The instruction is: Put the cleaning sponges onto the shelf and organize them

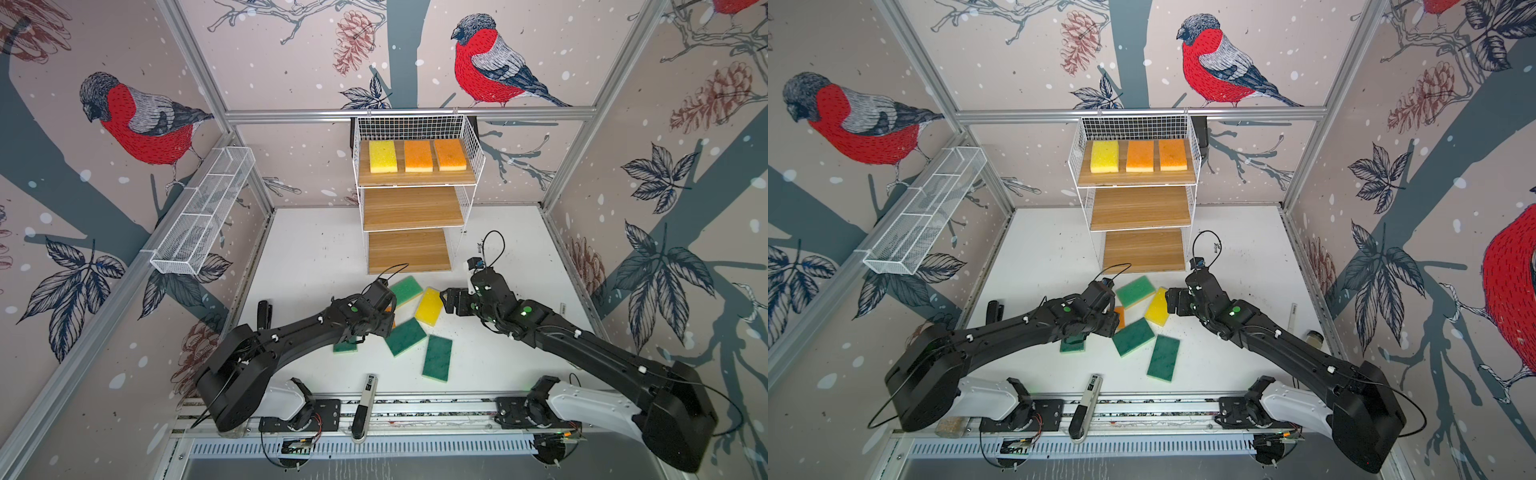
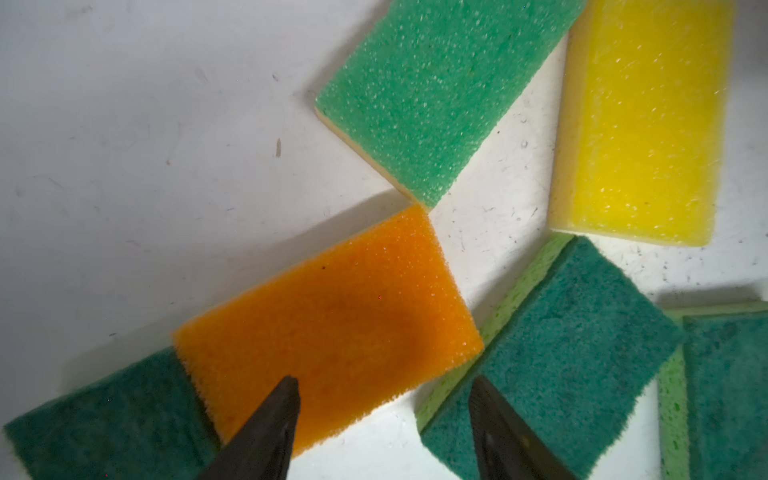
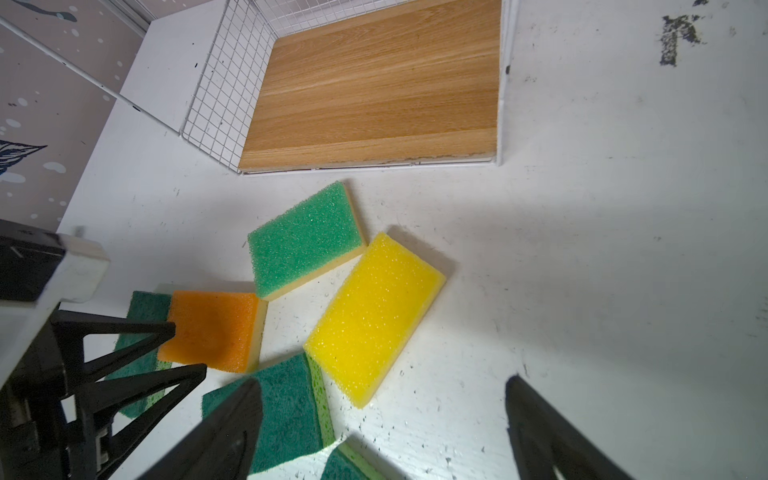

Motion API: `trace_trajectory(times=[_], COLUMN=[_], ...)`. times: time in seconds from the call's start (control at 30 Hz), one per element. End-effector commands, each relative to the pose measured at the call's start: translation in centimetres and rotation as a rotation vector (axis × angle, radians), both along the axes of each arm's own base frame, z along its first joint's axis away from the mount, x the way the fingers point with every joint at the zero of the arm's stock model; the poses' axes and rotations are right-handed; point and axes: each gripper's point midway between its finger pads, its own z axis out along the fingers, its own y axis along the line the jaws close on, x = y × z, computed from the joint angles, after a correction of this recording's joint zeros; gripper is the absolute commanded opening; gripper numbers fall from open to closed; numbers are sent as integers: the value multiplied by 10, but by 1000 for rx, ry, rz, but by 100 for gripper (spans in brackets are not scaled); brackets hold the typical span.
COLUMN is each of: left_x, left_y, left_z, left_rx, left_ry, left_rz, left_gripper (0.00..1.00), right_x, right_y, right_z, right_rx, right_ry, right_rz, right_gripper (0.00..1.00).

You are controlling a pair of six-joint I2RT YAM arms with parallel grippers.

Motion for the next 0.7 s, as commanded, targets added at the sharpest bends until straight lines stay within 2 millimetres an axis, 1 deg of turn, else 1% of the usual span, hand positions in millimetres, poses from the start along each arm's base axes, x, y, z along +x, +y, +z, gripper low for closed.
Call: trace_trajectory(times=[0.0, 0.07, 0.2, 0.33, 0.67], left_x=[-2, -4, -10, -12, -19], left_y=[3, 6, 9, 11, 14], left_z=[-4, -5, -1, -1, -8], left_rx=[55, 68, 74, 81, 123], left_ry=[12, 16, 15, 19, 35], left_rz=[-28, -24, -30, -33, -39], left_gripper=[63, 61, 56, 47, 43], right_x=[0, -1, -1, -2, -5], right_y=[1, -1, -3, 0, -2], right_z=[2, 2, 2, 0, -6], right_rx=[22, 23, 32, 34, 45], right_ry=[-3, -3, -8, 1, 17], right_rz=[-11, -16, -25, -18, -26], right_gripper=[91, 91, 91, 91, 91])
